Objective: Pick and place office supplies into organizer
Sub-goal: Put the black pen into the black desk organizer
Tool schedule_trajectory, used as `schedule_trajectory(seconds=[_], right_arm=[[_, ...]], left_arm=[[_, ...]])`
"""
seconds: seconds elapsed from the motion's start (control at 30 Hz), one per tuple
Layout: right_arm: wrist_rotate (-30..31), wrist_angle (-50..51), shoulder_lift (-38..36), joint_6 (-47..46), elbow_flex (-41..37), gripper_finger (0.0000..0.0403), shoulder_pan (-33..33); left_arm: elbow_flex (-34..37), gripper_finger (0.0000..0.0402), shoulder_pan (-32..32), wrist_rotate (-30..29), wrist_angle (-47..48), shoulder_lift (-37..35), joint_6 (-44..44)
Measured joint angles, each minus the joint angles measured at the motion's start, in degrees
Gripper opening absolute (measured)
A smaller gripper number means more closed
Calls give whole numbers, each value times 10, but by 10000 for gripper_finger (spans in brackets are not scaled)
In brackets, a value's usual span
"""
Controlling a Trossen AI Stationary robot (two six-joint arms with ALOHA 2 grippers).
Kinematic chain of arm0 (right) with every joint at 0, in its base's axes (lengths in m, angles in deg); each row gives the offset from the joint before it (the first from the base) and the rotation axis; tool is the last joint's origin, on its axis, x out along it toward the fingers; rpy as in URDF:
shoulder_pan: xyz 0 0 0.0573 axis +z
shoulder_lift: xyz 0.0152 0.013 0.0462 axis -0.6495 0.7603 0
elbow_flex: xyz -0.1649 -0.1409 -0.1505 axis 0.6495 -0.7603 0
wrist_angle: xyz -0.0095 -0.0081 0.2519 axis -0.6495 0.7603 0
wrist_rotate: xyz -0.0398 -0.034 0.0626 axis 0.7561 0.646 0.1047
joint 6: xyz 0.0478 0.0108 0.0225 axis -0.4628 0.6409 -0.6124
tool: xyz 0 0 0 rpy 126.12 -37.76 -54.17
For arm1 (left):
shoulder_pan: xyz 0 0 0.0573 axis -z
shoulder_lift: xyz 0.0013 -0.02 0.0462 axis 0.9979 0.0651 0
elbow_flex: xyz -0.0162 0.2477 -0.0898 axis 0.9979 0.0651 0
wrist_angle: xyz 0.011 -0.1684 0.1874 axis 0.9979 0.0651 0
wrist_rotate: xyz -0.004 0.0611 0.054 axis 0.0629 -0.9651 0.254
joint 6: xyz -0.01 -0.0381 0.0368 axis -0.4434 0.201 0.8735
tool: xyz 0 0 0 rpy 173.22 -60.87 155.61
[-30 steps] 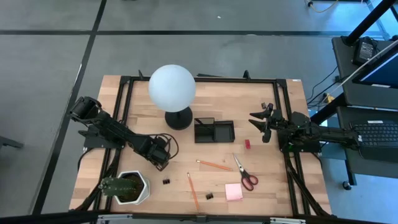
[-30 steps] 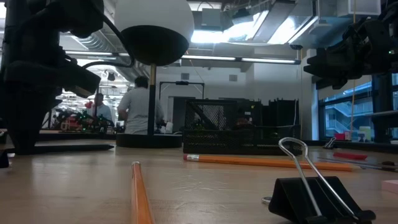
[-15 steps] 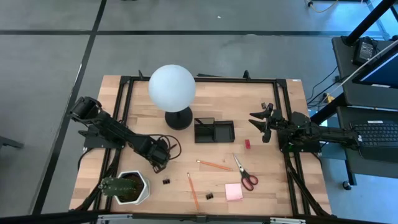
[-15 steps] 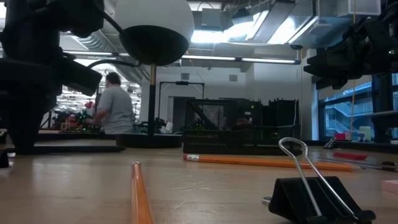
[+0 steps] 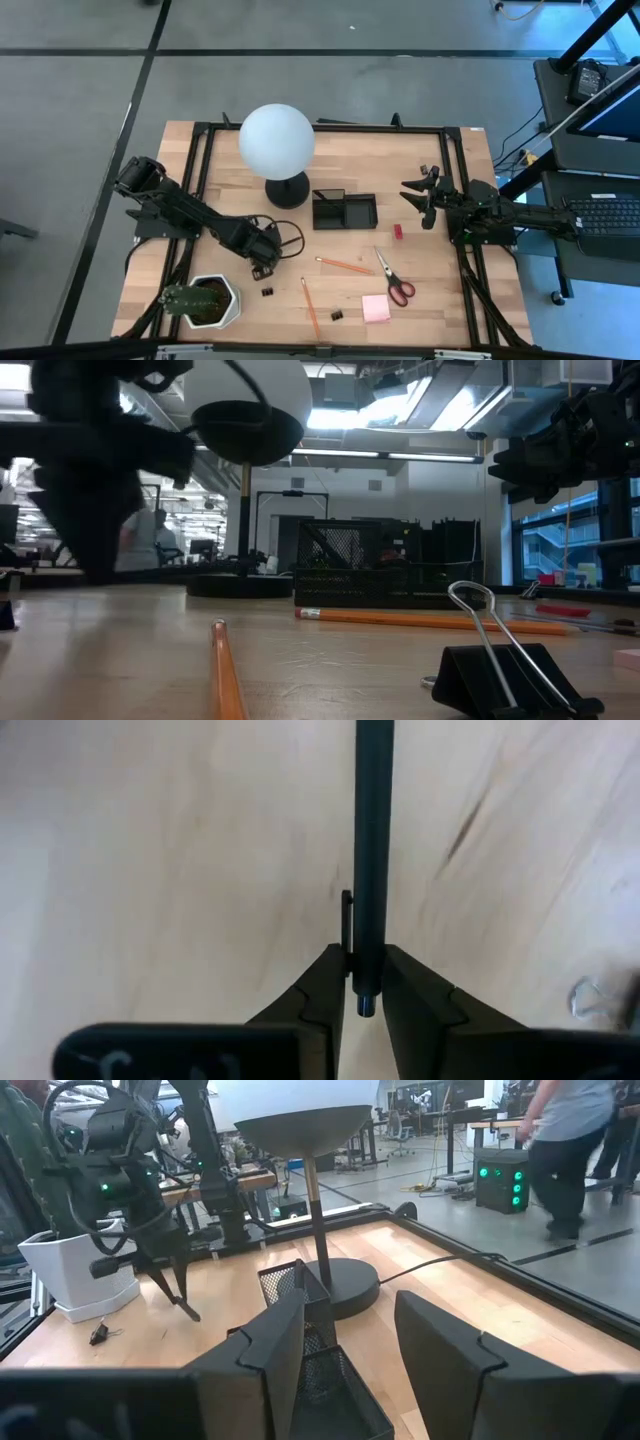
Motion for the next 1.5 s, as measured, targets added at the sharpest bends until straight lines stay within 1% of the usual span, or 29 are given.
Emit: schedule_trajectory(seconds=[0.17, 0.4, 0.5, 0.67, 0.8, 0.93, 1.03, 1.2, 1.27, 1.33, 1.5], right_arm=[[0, 0, 0, 0, 0, 162, 0], [0, 0, 0, -1, 0, 162, 0], [0, 0, 0, -1, 0, 162, 0], [0, 0, 0, -1, 0, 162, 0], [0, 0, 0, -1, 0, 162, 0], [0, 0, 0, -1, 0, 162, 0], [0, 0, 0, -1, 0, 162, 0], [0, 0, 0, 0, 0, 162, 0], [0, 0, 0, -1, 0, 162, 0], [0, 0, 0, -1, 0, 162, 0], [0, 0, 0, 0, 0, 162, 0]], left_arm=[[-31, 53, 0, -45, -9, 0, 64], [-88, 52, 0, -136, -28, -1, 227], [-114, 52, 0, -192, -30, -1, 297], [-136, 52, 0, -308, -28, -2, 389], [-141, 52, -1, -385, -32, -2, 447], [-141, 52, -7, -431, -44, -2, 496], [-142, 52, -14, -448, -63, 5, 533], [-141, 52, -29, -450, -100, 38, 608], [-142, 52, -34, -466, -119, 51, 642], [-141, 52, -37, -499, -125, 62, 672], [-142, 52, -43, -612, -134, 80, 724]])
